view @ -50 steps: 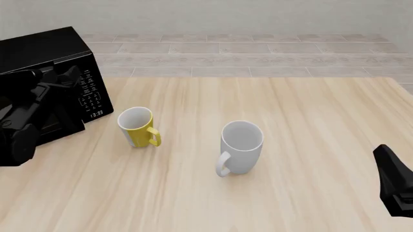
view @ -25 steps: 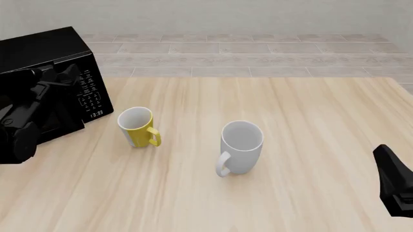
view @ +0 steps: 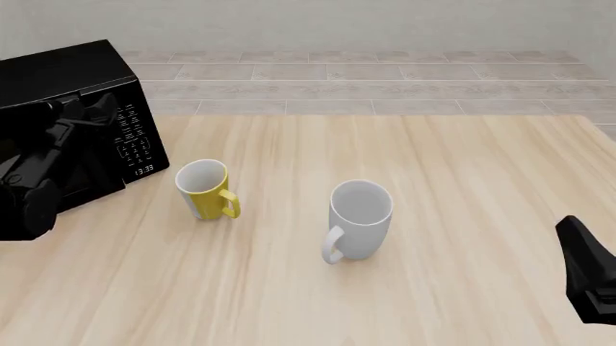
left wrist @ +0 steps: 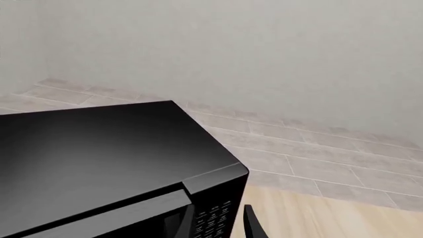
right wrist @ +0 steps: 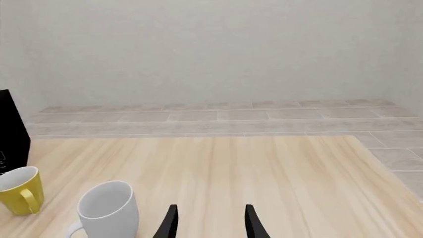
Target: Close the microwave.
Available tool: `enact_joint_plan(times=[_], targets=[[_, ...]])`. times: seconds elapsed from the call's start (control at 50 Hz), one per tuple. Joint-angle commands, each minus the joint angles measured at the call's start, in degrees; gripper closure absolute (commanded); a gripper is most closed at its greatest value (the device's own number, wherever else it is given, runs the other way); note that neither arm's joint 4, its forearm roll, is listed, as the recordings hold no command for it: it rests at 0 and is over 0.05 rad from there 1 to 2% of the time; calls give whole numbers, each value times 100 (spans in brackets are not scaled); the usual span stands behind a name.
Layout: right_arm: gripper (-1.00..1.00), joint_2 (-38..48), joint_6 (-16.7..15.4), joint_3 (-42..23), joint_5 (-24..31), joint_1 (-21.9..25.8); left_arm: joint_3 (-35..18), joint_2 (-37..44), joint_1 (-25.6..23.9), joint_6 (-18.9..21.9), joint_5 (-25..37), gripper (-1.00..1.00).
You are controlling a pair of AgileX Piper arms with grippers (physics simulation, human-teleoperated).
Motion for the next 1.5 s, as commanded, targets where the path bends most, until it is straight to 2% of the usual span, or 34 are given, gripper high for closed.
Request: enact_joint_plan(times=[0.02, 0.74, 0.96, 1.02, 1.08, 1.2, 1.36, 1.5], targets=[[-100, 0, 10, 0, -7, 9, 203, 489, 585, 199, 1754, -100], [-100, 1, -26, 0, 52, 6, -203, 911, 768, 156, 1835, -100], [-100, 5, -36, 0, 65, 11, -188, 978, 785, 162, 1775, -100], [-100, 8, -33, 0, 77, 9, -26, 850, 767, 207, 1655, -100], [-100, 10, -22, 0, 84, 22, 543, 249, 834, 591, 1221, -100], [-100, 17, -29, 0, 83, 28, 1173, -437, 604, 603, 1055, -100], [-100, 17, -27, 0, 83, 64, 1837, -1517, 293, 583, 1176, -100], [-100, 18, -30, 0, 96, 74, 2153, -2393, 105, 573, 1517, -100]])
